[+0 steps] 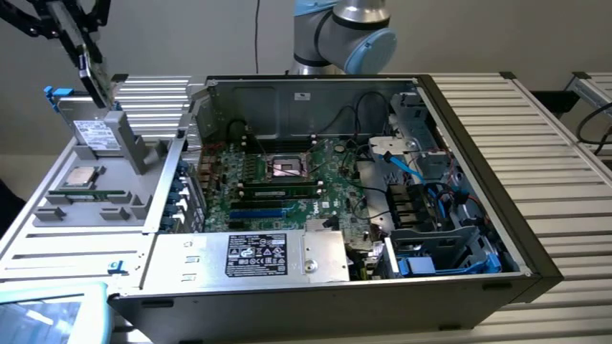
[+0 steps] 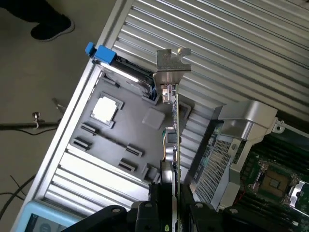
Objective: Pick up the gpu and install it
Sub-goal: 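Pick up the gpu and move the gpu toward the slot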
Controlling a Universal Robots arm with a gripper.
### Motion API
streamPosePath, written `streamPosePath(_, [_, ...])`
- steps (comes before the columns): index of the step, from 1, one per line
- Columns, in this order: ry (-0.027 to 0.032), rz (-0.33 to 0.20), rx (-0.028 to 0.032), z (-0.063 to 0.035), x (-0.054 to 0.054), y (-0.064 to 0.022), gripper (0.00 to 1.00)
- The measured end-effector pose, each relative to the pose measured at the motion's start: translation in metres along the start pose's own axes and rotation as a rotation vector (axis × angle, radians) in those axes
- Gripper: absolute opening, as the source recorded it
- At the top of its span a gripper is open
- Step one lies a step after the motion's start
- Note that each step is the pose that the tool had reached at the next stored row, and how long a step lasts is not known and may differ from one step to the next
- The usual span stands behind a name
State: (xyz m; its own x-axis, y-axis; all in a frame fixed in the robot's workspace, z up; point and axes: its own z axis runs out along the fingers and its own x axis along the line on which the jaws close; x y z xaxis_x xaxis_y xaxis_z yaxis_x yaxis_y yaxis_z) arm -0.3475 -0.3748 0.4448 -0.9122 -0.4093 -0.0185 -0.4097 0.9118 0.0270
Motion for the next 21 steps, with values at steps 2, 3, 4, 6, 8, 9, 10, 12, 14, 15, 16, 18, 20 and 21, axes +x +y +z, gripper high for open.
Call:
streamPosePath(2, [0.0009,-0.032,-0.0006,-0.0002,0.0,0.0,0.28])
streamPosePath(3, [0.0013,-0.048,-0.0009,-0.0002,0.0,0.0,0.28])
streamPosePath(4, [0.0017,-0.063,-0.0012,-0.0003,0.0,0.0,0.28])
streamPosePath(6, [0.0026,-0.094,-0.0018,-0.0005,0.0,0.0,0.28])
streamPosePath(8, [0.0034,-0.125,-0.0023,-0.0006,-0.0001,0.0,0.28])
streamPosePath(9, [0.004,-0.142,-0.0026,-0.0007,-0.0001,0.0,0.28])
streamPosePath(10, [0.0043,-0.158,-0.0029,-0.0007,-0.0001,0.0,0.28])
streamPosePath(12, [0.0052,-0.191,-0.0035,-0.0007,-0.0001,0.0,0.28])
streamPosePath(14, [0.0062,-0.226,-0.0042,-0.0007,-0.0001,0.0,0.28])
streamPosePath(15, [0.0066,-0.244,-0.0045,-0.0007,-0.0001,0.0,0.28])
streamPosePath(16, [0.0072,-0.262,-0.0048,-0.0007,-0.0001,0.0,0.28])
streamPosePath(18, [0.0081,-0.298,-0.0055,-0.0007,-0.0001,0.0,0.28])
streamPosePath(20, [0.0091,-0.334,-0.0062,-0.0007,-0.0001,0.0,0.28])
streamPosePath(21, [0.0096,-0.353,-0.0065,-0.0007,-0.0001,0.0,0.28])
